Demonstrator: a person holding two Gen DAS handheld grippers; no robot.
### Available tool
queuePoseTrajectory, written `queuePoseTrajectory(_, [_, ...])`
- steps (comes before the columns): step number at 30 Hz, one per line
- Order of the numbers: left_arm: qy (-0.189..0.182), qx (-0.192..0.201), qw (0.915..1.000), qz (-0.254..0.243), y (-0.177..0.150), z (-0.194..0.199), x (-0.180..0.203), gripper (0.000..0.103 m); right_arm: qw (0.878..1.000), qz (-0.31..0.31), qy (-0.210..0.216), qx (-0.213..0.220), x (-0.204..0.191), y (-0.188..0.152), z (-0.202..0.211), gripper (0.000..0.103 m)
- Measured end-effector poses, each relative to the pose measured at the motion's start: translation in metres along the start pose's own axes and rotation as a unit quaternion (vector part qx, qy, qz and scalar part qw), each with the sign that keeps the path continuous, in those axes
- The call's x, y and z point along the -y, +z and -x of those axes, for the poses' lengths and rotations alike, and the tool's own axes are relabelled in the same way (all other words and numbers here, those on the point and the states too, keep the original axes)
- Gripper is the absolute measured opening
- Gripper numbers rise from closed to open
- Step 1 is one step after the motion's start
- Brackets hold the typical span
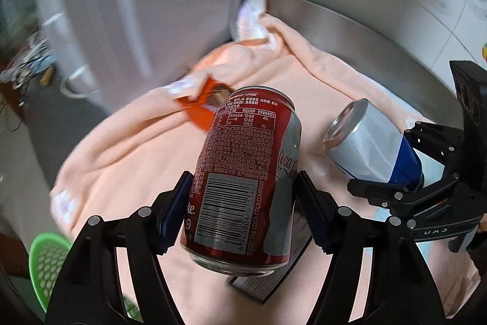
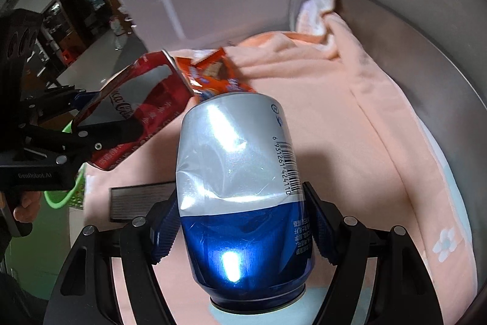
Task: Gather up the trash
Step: 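Carry both cans over the green basket and open both tools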
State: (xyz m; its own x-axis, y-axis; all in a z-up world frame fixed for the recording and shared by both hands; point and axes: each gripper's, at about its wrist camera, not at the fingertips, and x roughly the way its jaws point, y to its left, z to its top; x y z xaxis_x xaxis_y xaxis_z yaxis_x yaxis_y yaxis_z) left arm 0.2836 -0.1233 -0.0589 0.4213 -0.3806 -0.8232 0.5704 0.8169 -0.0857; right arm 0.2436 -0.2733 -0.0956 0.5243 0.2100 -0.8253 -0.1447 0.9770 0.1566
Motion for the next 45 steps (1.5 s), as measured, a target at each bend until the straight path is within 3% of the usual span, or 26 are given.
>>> queuePoseTrajectory(6, [0.039,0.024,0.9978,0.048,-0.021,0.040,-0.045,0.067,0.999,0.032,0.039,0.009,-0.046,0.013,-0.002,0.071])
queuePoseTrajectory(14, [0.103,0.039,0.9852,0.131,-0.066,0.088,-0.119,0.067,0.993,0.079,0.092,0.010,-0.118,0.026,-0.011,0.071])
queuePoseTrajectory(27, [0.189,0.005,0.9451,0.266,-0.176,0.122,-0.215,0.067,0.977,0.134,0.163,-0.010,-0.236,0.044,-0.051,0.071])
queuePoseTrajectory(35, [0.207,-0.015,0.9278,0.310,-0.216,0.127,-0.244,0.068,0.972,0.141,0.184,-0.037,-0.287,0.055,-0.090,0.071])
queuePoseTrajectory(45, [0.204,-0.022,0.9231,0.325,-0.226,0.121,-0.255,0.068,0.967,0.136,0.211,-0.055,-0.337,0.073,-0.128,0.075])
